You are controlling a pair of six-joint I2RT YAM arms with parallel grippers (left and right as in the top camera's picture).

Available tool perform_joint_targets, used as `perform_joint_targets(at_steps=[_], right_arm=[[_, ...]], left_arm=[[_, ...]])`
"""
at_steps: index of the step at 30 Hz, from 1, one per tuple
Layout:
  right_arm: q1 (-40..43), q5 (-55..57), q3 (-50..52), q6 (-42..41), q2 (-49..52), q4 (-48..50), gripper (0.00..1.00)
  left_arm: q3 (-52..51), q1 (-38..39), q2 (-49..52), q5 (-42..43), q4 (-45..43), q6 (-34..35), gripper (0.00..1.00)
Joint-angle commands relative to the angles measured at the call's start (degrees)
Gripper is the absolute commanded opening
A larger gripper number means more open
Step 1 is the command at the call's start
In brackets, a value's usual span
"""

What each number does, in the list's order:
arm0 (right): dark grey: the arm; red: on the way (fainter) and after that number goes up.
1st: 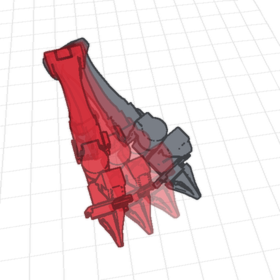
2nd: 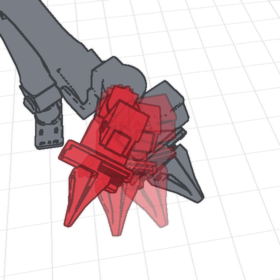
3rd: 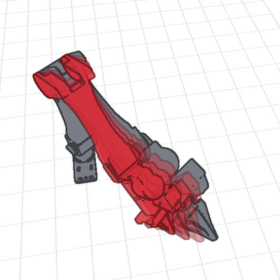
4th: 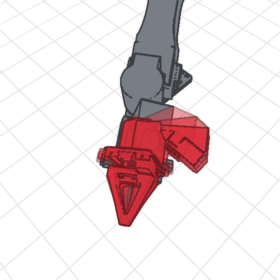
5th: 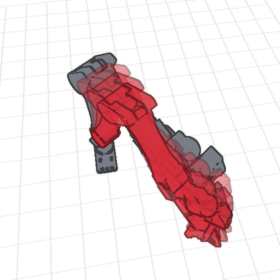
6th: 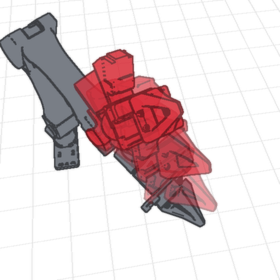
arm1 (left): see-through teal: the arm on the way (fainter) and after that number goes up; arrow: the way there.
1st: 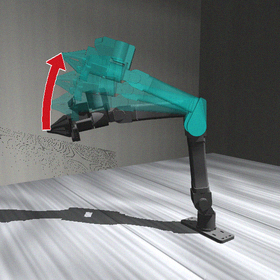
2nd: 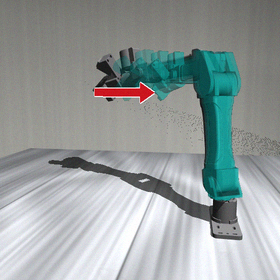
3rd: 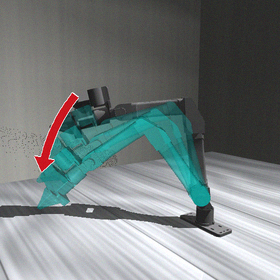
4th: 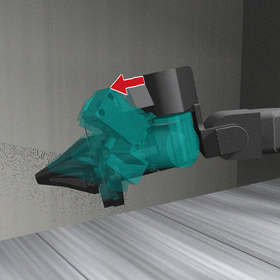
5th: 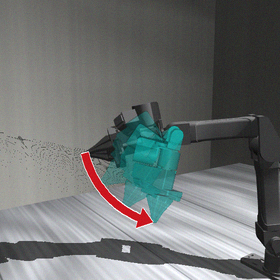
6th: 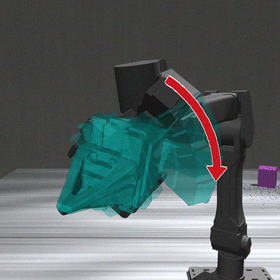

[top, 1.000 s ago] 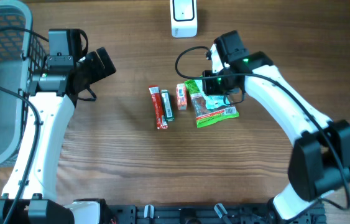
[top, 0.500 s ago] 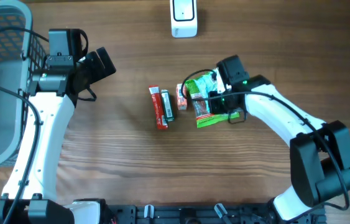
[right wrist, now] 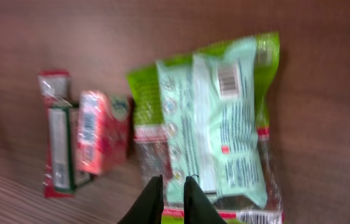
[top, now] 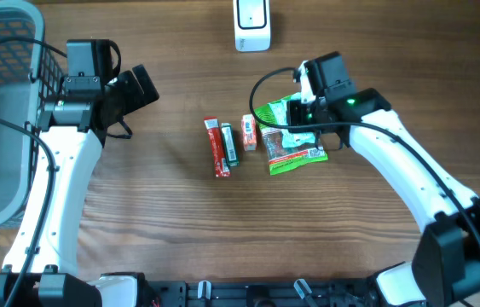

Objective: Scan the item barcode
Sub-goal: 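Lower the right gripper and grasp the mint-green wipes pack, then lift the wipes pack up off the table with the right gripper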

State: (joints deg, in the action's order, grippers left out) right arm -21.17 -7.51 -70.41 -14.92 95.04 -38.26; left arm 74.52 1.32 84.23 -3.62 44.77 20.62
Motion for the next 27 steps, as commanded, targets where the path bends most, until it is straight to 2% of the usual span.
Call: perform_joint_targets(at_steps=[1, 6, 14, 18, 21, 22, 27], right_arm=[[0.13, 0.46, 0.31, 1.44, 1.55, 2.8, 0.13], [0.13, 2.23, 2.47, 2.14, 7.08, 9.05, 0.13], [0.13, 1.57, 2.43, 2.93, 13.75, 13.09, 0.14], [0.2, -6.88, -1.33, 4.74, 10.36, 11.45, 0.31], [0.24, -6.23, -4.83, 4.7, 6.23, 6.95, 0.6], [0.24, -5.68, -5.51, 5.09, 4.81, 5.16, 0.64], [0.07, -5.29, -5.68, 8.98, 0.98, -1.36, 0.65]], left_arm=[[0.37, -0.33, 0.59, -0.76, -0.07, -0.72, 1.0], [0.39, -0.33, 0.59, -0.76, -0.07, -0.7, 1.0], [0.37, -0.33, 0.59, -0.76, -0.07, -0.72, 1.0], [0.39, -0.33, 0.59, -0.76, -0.07, -0.72, 1.0], [0.39, -0.33, 0.59, -0.76, -0.07, -0.72, 1.0], [0.39, -0.33, 0.59, -0.76, -0.07, -0.72, 1.0], [0.39, -0.33, 0.59, -0.76, -0.07, -0.72, 1.0]])
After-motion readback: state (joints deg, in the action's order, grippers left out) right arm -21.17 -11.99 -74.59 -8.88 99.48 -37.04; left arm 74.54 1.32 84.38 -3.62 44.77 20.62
